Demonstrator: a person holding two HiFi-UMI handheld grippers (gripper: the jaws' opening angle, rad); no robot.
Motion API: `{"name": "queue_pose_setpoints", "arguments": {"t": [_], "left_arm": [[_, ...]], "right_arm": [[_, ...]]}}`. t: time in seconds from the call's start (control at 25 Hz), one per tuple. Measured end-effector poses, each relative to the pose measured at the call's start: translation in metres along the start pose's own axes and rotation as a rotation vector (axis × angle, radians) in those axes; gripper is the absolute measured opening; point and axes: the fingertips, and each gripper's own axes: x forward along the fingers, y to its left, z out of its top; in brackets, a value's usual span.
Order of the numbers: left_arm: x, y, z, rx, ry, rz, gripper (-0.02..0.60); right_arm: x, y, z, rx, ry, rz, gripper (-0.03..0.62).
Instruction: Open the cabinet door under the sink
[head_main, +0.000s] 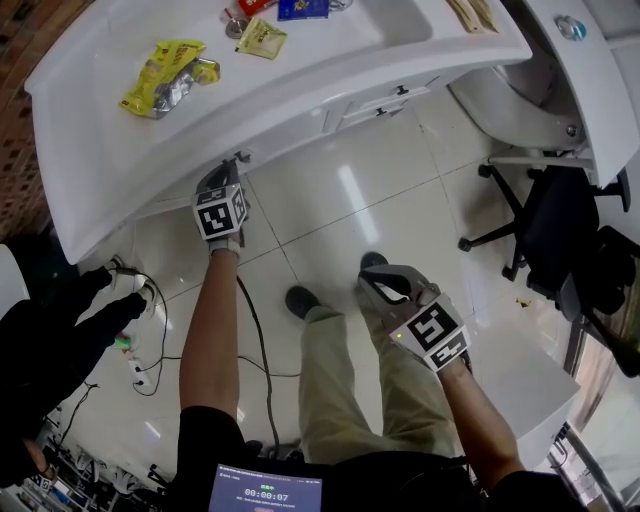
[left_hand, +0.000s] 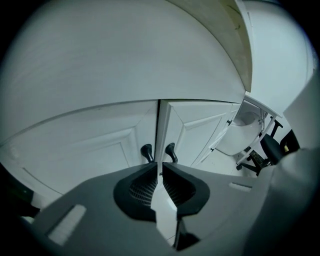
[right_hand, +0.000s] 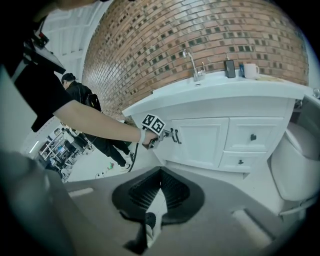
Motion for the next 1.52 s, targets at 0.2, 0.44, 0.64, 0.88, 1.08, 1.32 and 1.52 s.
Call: {"name": "queue_pose_setpoints", "arguments": {"t": [0.2, 0.44, 0.64, 0.88, 1.08, 1.32, 1.52], "left_arm": [[-0.002, 0.002, -0.004, -0.009, 0.004, 0.020, 0.028], [-0.003, -0.003, -0.004, -0.010, -0.002, 0.025, 0.058], [-0.004, -0.002, -0.010, -0.012, 0.018, 0.041, 0.114], [-0.001, 0.010, -0.014, -0.057, 0.023, 0.058, 0.118], [0.012, 0.004, -0.004, -0.017, 0.029, 0.041, 0.136], [0.022, 0.012, 0.001, -0.032, 0.044, 0.047, 0.064], [0.016, 0.006, -0.011, 0.010, 0.034, 0.031, 0.061]], "right_arm": [[0.002, 0.000, -0.005, 0.014, 0.006, 0.005, -0.009], [0.002, 0.004, -0.006, 0.014, 0.005, 0.018, -0.009], [0.000, 0.000, -0.008, 0.017, 0.007, 0.014, -0.009], [-0.003, -0.005, -0.013, 0.027, 0.010, 0.005, -0.009], [-0.002, -0.003, -0.018, 0.025, 0.021, 0.011, -0.009], [-0.004, -0.004, -0.030, 0.027, 0.058, 0.005, -0.009], [-0.001, -0.001, -0.030, 0.034, 0.042, 0.001, -0.009]]}}
